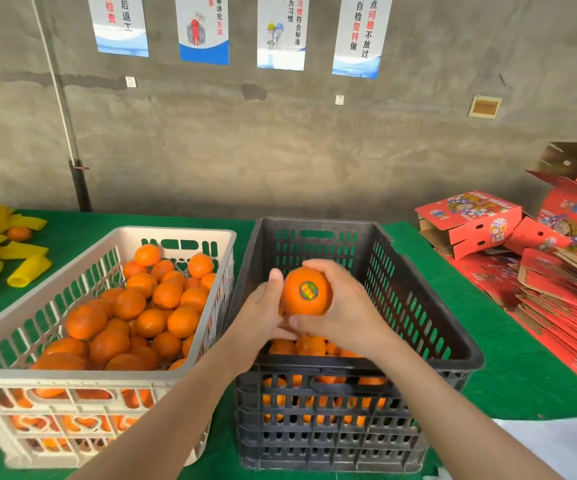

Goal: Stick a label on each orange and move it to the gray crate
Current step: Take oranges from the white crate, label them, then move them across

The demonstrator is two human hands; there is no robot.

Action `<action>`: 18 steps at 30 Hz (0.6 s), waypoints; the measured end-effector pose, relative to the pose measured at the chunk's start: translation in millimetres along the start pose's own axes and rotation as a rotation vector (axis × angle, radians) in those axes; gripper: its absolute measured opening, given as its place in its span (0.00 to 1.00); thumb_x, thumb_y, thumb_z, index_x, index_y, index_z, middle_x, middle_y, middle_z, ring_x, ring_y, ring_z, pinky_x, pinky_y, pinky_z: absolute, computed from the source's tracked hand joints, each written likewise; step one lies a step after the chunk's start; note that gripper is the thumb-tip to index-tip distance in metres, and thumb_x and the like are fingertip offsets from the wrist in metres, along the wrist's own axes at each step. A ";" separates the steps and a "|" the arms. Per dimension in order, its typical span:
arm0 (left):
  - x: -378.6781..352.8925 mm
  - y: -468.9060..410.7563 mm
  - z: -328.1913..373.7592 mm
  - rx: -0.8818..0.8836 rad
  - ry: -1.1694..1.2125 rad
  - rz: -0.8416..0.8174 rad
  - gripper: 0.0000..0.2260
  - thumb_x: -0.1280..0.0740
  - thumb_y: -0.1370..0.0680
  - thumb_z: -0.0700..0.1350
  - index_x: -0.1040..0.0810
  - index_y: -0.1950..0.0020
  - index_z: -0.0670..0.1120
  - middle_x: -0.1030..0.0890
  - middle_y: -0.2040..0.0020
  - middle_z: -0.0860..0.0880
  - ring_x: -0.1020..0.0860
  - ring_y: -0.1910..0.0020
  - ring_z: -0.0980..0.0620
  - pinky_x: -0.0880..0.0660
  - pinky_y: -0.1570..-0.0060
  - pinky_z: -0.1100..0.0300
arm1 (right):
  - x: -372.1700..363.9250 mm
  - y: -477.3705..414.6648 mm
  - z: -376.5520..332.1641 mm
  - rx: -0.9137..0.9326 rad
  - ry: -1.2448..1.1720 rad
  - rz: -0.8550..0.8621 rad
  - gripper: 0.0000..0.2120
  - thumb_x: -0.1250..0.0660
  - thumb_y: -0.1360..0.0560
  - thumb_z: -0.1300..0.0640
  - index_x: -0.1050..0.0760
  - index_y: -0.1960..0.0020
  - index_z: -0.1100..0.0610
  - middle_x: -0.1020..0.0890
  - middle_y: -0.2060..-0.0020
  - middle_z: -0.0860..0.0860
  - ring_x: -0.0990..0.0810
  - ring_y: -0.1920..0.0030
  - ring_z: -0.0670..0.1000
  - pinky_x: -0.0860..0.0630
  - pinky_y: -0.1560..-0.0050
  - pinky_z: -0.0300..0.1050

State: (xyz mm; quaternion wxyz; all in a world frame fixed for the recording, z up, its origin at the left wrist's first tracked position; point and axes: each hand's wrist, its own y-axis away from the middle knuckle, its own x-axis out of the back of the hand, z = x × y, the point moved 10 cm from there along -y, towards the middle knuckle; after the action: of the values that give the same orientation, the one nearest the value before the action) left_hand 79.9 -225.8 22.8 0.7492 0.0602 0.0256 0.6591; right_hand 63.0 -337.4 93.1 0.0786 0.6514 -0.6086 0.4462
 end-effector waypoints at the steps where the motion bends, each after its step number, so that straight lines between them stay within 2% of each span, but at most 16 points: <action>1: 7.9 -0.9 5.3 -0.080 -0.190 0.061 0.20 0.49 0.18 0.58 0.30 0.36 0.46 0.20 0.46 0.45 0.20 0.52 0.50 0.21 0.50 0.54 | 4.1 -10.9 16.0 -0.038 0.042 -0.002 0.36 0.21 0.38 0.49 0.35 0.36 0.45 0.32 0.45 0.42 0.31 0.48 0.38 0.35 0.52 0.26; 4: 4.4 -2.1 12.8 -0.296 -0.717 0.123 0.11 0.45 0.17 0.46 0.30 0.38 0.46 0.23 0.56 0.50 0.23 0.60 0.51 0.27 0.60 0.56 | 8.8 -40.2 88.1 -0.296 0.182 -0.112 0.36 0.21 0.38 0.51 0.35 0.35 0.50 0.34 0.43 0.50 0.30 0.44 0.51 0.30 0.49 0.43; 7: -17.4 -5.2 1.7 -0.318 -0.985 0.062 0.12 0.45 0.18 0.42 0.30 0.36 0.48 0.24 0.54 0.48 0.25 0.60 0.49 0.31 0.63 0.56 | 0.4 -43.4 157.9 -0.446 0.555 -0.380 0.32 0.23 0.36 0.55 0.32 0.36 0.57 0.29 0.40 0.56 0.27 0.44 0.56 0.26 0.49 0.48; 9: -16.4 -6.8 -0.9 -0.308 -0.977 0.088 0.11 0.45 0.18 0.43 0.29 0.37 0.50 0.22 0.53 0.47 0.24 0.58 0.49 0.29 0.62 0.55 | -10.1 -31.5 197.0 -0.502 0.757 -0.596 0.32 0.24 0.35 0.57 0.31 0.34 0.59 0.27 0.39 0.56 0.26 0.42 0.57 0.24 0.47 0.48; 11: -11.5 -7.5 -2.2 -0.303 -0.953 0.123 0.09 0.44 0.18 0.45 0.28 0.39 0.50 0.21 0.53 0.48 0.23 0.58 0.50 0.27 0.61 0.55 | -16.5 -18.9 225.0 -0.578 0.817 -0.726 0.34 0.25 0.33 0.59 0.35 0.30 0.58 0.27 0.37 0.56 0.27 0.39 0.58 0.25 0.43 0.52; 15: -11.6 -6.2 -1.5 -0.327 -0.946 0.133 0.08 0.41 0.19 0.47 0.27 0.42 0.50 0.21 0.54 0.49 0.23 0.57 0.50 0.25 0.60 0.55 | -26.4 -15.4 242.7 -0.596 0.867 -0.778 0.36 0.30 0.27 0.61 0.44 0.25 0.58 0.31 0.32 0.57 0.30 0.34 0.59 0.27 0.39 0.53; 18: -13.2 -3.4 2.7 -0.342 -0.954 0.120 0.07 0.40 0.19 0.46 0.27 0.43 0.48 0.21 0.56 0.48 0.23 0.57 0.48 0.24 0.59 0.53 | -35.2 -13.3 244.1 -0.595 0.877 -0.811 0.35 0.30 0.27 0.61 0.43 0.26 0.58 0.31 0.32 0.58 0.29 0.35 0.59 0.26 0.43 0.51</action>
State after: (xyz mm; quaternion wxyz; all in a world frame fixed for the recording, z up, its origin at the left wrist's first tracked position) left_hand 81.9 -239.5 24.4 0.6375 0.2322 -0.4310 0.5949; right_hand 197.8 -466.3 -68.8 0.6568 0.5374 -0.3241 0.4181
